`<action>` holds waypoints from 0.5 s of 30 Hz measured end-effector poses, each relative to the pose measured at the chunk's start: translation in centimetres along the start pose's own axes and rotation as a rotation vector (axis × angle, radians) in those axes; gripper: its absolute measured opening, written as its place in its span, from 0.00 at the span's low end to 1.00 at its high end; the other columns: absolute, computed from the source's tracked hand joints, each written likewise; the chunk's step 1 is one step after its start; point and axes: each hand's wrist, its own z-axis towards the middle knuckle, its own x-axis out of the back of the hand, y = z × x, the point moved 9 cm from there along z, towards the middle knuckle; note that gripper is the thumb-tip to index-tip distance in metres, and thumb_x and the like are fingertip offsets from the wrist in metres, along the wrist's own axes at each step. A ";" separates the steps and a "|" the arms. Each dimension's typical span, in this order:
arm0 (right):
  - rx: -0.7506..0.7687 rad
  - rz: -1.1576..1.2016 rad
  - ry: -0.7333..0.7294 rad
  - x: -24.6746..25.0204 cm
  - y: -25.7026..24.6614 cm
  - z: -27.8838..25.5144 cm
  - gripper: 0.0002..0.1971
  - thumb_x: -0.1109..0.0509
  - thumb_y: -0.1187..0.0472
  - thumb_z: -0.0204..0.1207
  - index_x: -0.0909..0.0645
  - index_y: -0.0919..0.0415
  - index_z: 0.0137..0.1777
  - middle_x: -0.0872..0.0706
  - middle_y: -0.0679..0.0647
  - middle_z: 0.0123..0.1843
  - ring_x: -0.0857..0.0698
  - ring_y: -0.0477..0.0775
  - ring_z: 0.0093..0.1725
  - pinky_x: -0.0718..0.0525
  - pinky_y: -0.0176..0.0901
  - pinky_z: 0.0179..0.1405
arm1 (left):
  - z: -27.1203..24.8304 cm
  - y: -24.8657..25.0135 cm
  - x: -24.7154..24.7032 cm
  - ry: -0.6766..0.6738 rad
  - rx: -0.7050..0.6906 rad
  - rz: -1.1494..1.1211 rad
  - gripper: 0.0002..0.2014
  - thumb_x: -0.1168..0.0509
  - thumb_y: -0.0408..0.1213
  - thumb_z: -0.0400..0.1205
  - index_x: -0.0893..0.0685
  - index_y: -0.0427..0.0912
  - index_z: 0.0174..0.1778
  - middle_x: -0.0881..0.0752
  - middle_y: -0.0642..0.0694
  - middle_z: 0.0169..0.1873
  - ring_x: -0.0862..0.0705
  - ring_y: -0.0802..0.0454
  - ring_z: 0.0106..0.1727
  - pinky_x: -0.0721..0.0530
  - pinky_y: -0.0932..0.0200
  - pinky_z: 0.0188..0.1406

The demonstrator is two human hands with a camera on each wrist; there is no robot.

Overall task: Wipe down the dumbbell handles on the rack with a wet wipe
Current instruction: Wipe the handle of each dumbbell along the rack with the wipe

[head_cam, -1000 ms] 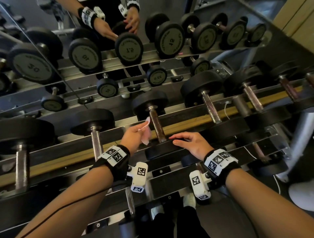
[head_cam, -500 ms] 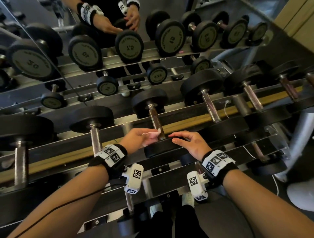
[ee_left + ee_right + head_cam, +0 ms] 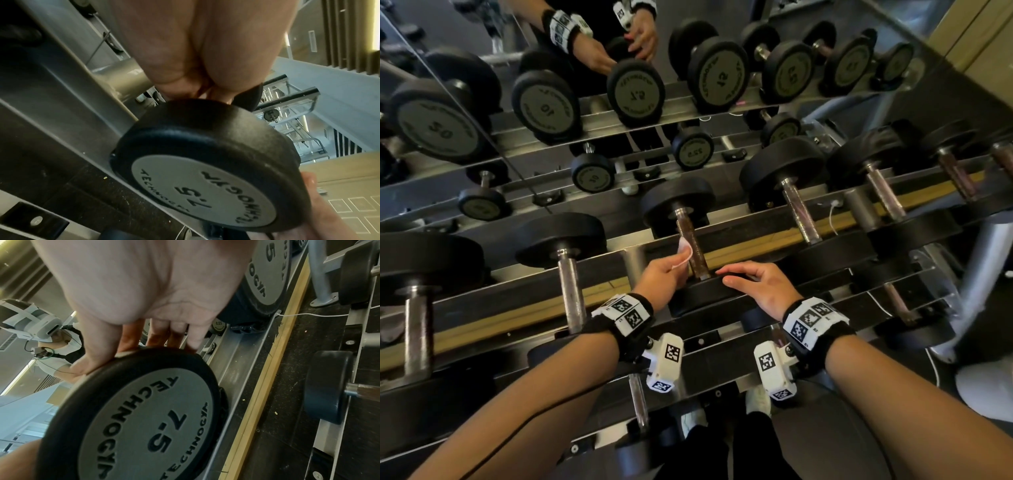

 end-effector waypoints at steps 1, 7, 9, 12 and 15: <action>0.001 0.000 0.001 0.0 0.0 0.0 0.10 0.25 0.56 0.77 0.11 0.44 0.57 0.10 0.35 0.55 0.15 0.33 0.59 0.22 0.21 0.54 | -0.3 0.1 0.0 -0.005 0.004 0.022 0.16 0.40 0.39 0.90 0.17 0.39 0.71 0.12 0.49 0.56 0.15 0.62 0.54 0.19 0.66 0.63; 0.004 -0.004 -0.010 -0.1 -0.2 0.0 0.10 0.26 0.56 0.77 0.11 0.45 0.57 0.10 0.37 0.55 0.14 0.35 0.58 0.21 0.24 0.55 | -1.9 0.6 0.9 -0.065 0.065 0.077 0.11 0.40 0.36 0.89 0.11 0.46 0.58 0.08 0.52 0.47 0.10 0.64 0.44 0.15 0.71 0.43; -0.002 0.011 -0.014 -0.1 -0.1 0.0 0.10 0.26 0.57 0.77 0.11 0.46 0.57 0.10 0.38 0.55 0.14 0.36 0.58 0.20 0.22 0.53 | -1.9 0.4 2.8 0.070 0.110 -0.041 0.14 0.44 0.28 0.90 0.14 0.37 0.63 0.10 0.40 0.55 0.10 0.51 0.53 0.12 0.56 0.57; -0.012 0.026 -0.019 -0.1 0.0 -0.1 0.11 0.26 0.56 0.78 0.11 0.45 0.58 0.10 0.39 0.55 0.14 0.37 0.58 0.18 0.27 0.56 | -1.1 -0.5 5.5 0.285 0.173 -0.168 0.17 0.47 0.25 0.89 0.21 0.28 0.72 0.15 0.30 0.60 0.15 0.39 0.53 0.17 0.43 0.60; -0.012 0.031 -0.010 -0.1 0.0 0.0 0.11 0.26 0.57 0.78 0.11 0.47 0.58 0.10 0.39 0.55 0.14 0.37 0.58 0.19 0.29 0.58 | -0.4 -1.1 4.8 0.293 0.247 -0.390 0.15 0.46 0.26 0.89 0.21 0.32 0.70 0.19 0.38 0.44 0.21 0.47 0.37 0.20 0.59 0.31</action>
